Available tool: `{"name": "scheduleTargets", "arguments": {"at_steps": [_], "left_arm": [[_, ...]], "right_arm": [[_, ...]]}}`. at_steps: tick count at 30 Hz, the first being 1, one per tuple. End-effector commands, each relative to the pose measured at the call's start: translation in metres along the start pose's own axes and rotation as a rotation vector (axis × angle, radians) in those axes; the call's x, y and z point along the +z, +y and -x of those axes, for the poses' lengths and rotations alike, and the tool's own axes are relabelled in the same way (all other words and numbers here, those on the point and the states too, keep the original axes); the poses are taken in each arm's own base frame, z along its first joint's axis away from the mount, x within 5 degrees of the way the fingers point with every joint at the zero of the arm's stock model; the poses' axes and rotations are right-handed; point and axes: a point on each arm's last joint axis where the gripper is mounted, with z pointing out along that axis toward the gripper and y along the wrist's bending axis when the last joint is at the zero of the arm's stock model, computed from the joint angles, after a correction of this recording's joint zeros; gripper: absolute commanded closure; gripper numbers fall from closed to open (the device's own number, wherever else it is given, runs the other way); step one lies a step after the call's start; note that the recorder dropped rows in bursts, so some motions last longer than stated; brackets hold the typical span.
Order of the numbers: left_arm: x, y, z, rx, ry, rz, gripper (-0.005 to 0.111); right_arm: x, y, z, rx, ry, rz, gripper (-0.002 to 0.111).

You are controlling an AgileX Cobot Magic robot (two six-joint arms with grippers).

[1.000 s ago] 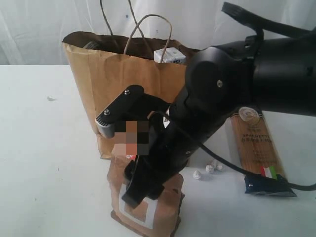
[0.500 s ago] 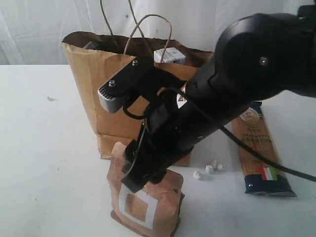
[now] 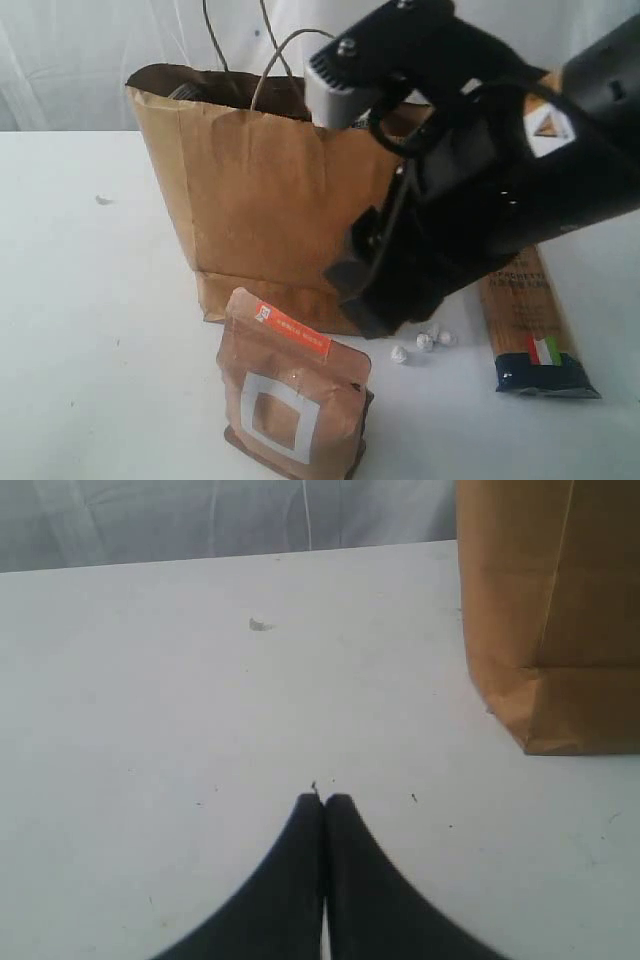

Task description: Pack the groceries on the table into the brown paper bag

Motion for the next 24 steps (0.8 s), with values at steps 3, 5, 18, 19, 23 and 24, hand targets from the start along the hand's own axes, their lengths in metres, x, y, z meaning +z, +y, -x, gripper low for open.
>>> {"name": "scheduleTargets", "arguments": {"at_steps": [3,5,18,19,23,24], "left_arm": [[0.0,0.0,-0.001,-0.001,-0.006,0.002,0.107],[0.0,0.0,-0.001,-0.001,-0.006,0.002,0.107],[0.0,0.0,-0.001,-0.001,-0.006,0.002,0.107],[0.0,0.0,-0.001,-0.001,-0.006,0.002,0.107],[0.0,0.0,-0.001,-0.001,-0.006,0.002,0.107],[0.0,0.0,-0.001,-0.001,-0.006,0.002,0.107]], "right_arm": [[-0.014,-0.004,-0.032,0.061,0.015,-0.071,0.052],[-0.012,-0.006,-0.045,0.089,0.026,-0.099,0.057],[0.014,-0.025,-0.084,0.204,0.04,-0.171,0.091],[0.014,-0.027,-0.084,0.214,0.036,-0.179,0.091],[0.021,-0.036,-0.086,0.243,0.067,-0.203,0.091],[0.024,-0.038,-0.087,0.249,0.082,-0.207,0.091]]}}
